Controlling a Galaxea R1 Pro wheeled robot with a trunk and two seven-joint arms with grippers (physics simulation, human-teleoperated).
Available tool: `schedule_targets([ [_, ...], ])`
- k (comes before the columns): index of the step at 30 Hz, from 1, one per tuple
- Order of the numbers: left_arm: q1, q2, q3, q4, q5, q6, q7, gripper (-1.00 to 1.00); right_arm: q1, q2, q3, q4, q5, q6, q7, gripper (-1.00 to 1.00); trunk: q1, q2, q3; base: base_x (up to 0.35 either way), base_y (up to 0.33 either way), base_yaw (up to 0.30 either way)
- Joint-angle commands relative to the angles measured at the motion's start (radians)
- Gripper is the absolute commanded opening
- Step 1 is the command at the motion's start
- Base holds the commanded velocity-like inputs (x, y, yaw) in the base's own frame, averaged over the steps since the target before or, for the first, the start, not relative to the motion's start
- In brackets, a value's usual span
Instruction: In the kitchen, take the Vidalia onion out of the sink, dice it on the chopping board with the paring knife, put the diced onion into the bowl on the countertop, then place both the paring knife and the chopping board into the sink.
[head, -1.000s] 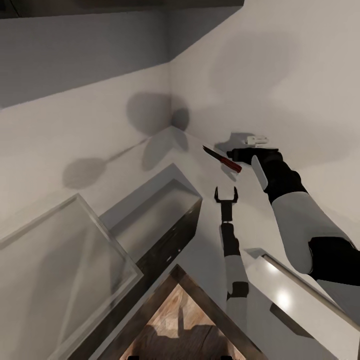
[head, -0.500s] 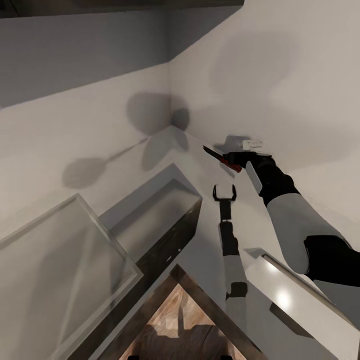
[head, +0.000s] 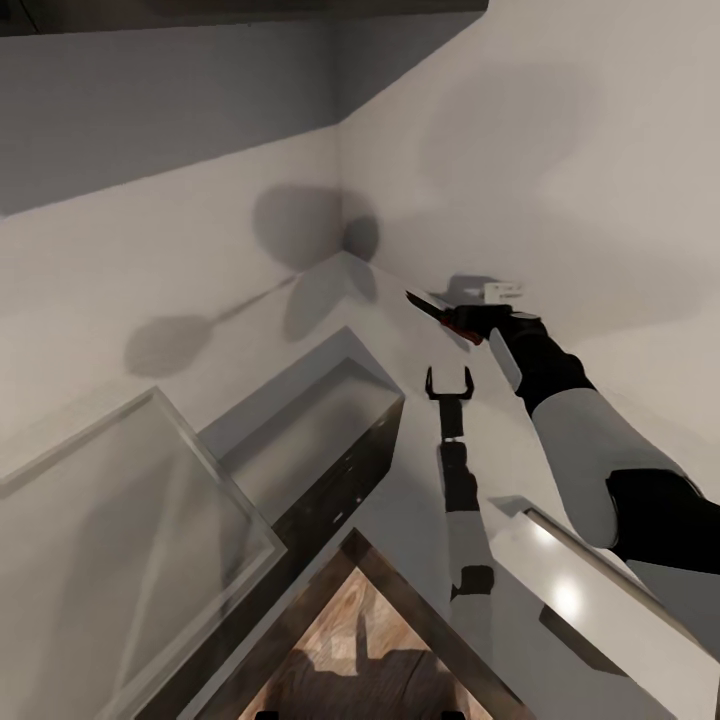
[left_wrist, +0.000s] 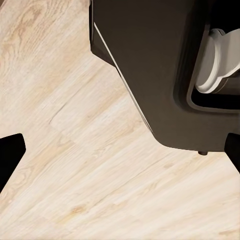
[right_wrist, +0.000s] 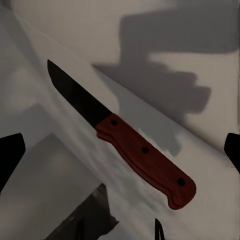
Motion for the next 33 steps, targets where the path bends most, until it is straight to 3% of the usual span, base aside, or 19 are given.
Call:
schedule_targets([
  [1,0.0,0.001,-0.006,-0.001,0.01,-0.001,-0.001,1.0,0.0,-0.001,0.003,-0.002,-0.002,0.0,0.001,1.0,0.001,-0.002,-0.001,0.0,0.0,0.0],
  [6,0.0,0.001,-0.006,-0.001,0.01,-0.001,-0.001,1.0,0.0,-0.007,0.002,-0.002,-0.001,-0.008,-0.003,1.0,0.001,-0.002,-0.001,0.0,0.0,0.0],
  [12,0.0,0.001,-0.006,0.007,0.01,-0.001,-0.001,1.0,0.0,-0.042,0.002,-0.002,-0.001,-0.009,-0.006,1.0,0.001,-0.002,-0.007,0.0,0.0,0.0],
  [16,0.0,0.001,-0.006,0.009,0.01,-0.001,-0.001,1.0,0.0,-0.05,0.002,-0.002,-0.001,-0.01,-0.006,1.0,0.001,-0.002,-0.013,0.0,0.0,0.0],
  [33,0.0,0.001,-0.006,0.009,0.01,-0.001,-0.001,1.0,0.0,-0.054,0.002,-0.001,-0.001,-0.01,-0.003,1.0,0.001,-0.002,-0.04,0.0,0.0,0.0],
])
